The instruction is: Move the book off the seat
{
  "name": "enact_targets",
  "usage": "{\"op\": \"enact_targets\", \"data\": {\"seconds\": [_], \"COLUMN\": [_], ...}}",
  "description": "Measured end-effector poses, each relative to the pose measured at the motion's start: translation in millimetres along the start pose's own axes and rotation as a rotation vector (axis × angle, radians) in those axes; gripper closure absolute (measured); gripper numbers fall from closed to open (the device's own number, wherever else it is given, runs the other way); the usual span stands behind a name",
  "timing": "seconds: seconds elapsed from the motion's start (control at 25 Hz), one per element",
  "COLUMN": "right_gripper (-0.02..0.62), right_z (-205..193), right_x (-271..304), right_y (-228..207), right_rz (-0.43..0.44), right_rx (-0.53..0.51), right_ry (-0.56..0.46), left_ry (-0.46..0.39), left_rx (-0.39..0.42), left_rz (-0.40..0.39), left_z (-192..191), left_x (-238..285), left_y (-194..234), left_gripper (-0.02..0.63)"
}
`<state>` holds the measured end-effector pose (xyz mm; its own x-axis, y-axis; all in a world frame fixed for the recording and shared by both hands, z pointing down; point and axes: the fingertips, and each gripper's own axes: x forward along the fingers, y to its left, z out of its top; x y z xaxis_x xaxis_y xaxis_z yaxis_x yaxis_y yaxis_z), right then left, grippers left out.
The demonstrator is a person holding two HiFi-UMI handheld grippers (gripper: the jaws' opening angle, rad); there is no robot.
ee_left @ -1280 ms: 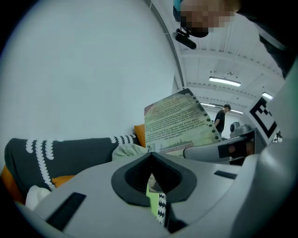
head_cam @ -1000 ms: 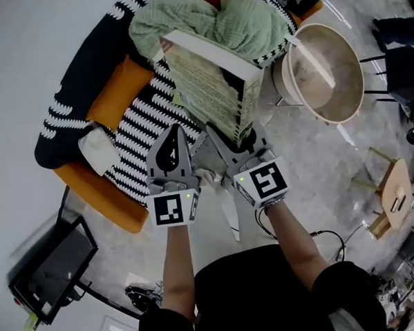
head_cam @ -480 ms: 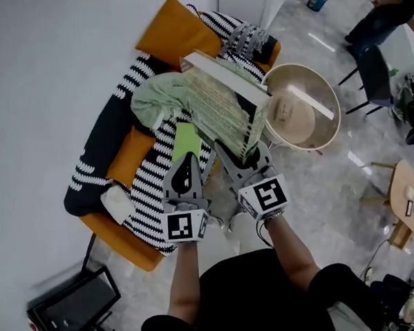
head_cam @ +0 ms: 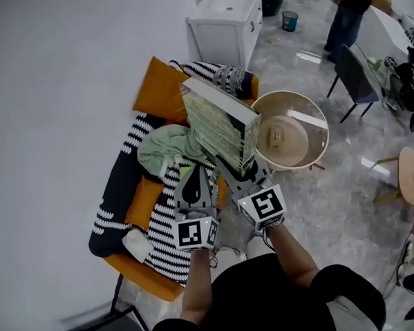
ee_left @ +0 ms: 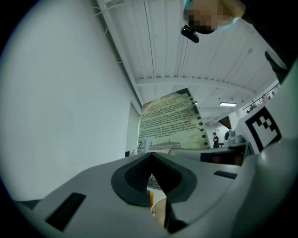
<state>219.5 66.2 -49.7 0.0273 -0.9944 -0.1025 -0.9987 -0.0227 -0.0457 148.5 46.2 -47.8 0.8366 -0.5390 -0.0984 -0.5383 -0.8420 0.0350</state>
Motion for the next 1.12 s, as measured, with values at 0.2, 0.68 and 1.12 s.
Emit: {"op": "enact_targets", "data": {"seconds": [0.2,0.68,1.12], "right_gripper": [0.423,0.422,0.422], "right_z": [58.3,78.3,63.6], "right_x": [-33.0,-90.4,-114.0], "right_y": [-49.9,-134.1,-213.4], "right_rz": [-0.066,-0.284,-0.515], "right_rx": [-0.03,-0.079,-0.094], "right_ry": [-0.082,-0.079,-0.008], "left_ry": [-0.059,-0.069,-0.035], "left_rx": [0.03,0.03,-0.09], "left_rz": [-0.055,-0.254,-0.508], "left_z": [45.1,44.2,6.0], "left_x": [20.1,67.9,149.0], "left_y": [-38.2,-92.5,-163.7], "left_gripper": [0.597,0.597,0.597]}}
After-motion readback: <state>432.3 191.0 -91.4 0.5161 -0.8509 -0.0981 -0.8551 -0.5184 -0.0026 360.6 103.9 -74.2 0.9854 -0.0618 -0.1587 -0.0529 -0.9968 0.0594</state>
